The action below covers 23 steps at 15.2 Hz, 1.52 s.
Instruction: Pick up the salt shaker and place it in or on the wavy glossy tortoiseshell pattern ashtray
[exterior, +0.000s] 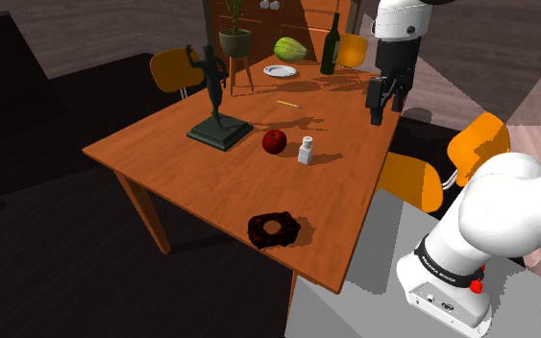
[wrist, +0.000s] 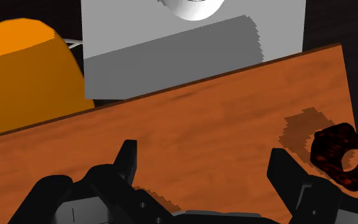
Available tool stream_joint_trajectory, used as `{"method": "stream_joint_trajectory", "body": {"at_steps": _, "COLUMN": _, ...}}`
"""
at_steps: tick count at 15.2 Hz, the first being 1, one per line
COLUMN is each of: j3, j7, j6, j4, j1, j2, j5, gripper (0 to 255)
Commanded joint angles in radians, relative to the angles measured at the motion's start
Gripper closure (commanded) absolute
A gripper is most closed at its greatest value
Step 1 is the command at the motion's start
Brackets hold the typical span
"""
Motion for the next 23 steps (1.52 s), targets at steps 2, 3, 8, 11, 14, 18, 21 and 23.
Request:
{"method": "stream_joint_trajectory", "body": {"at_steps": 2, "j3": 0.001, "j7": 0.005, "j6": 0.030, "j4": 0.003, "j1": -0.001, "j2": 0.036, "j5": 0.000, "gripper": 0}}
{"method": "stream_joint_trajectory", "body": {"at_steps": 3, "j3": 0.002, "j7": 0.010, "j6": 0.059, "j4": 0.007, "j1": -0.001, "j2": 0.074, "j5": 0.000, "gripper": 0}}
{"method": "stream_joint_trajectory", "body": {"at_steps": 8, "j3": 0.004, "j7": 0.036, "j6": 0.193, "j4": 0.049, "j1": -0.004, "j2": 0.269, "j5": -0.001, "gripper": 0}}
{"method": "stream_joint_trajectory", "body": {"at_steps": 11, "j3": 0.004, "j7": 0.050, "j6": 0.261, "j4": 0.092, "j1": -0.006, "j2": 0.391, "j5": -0.002, "gripper": 0}}
{"method": "stream_joint_trajectory", "body": {"at_steps": 14, "j3": 0.004, "j7": 0.063, "j6": 0.319, "j4": 0.146, "j1": -0.008, "j2": 0.515, "j5": -0.003, "gripper": 0}}
{"method": "stream_joint_trajectory", "body": {"at_steps": 18, "j3": 0.002, "j7": 0.080, "j6": 0.378, "j4": 0.237, "j1": -0.012, "j2": 0.681, "j5": -0.005, "gripper": 0}}
{"method": "stream_joint_trajectory", "body": {"at_steps": 21, "j3": 0.000, "j7": 0.091, "j6": 0.409, "j4": 0.319, "j1": -0.014, "j2": 0.805, "j5": -0.006, "gripper": 0}}
{"method": "stream_joint_trajectory", "body": {"at_steps": 23, "j3": -0.002, "j7": 0.098, "j6": 0.424, "j4": 0.380, "j1": -0.016, "j2": 0.888, "j5": -0.006, "gripper": 0}}
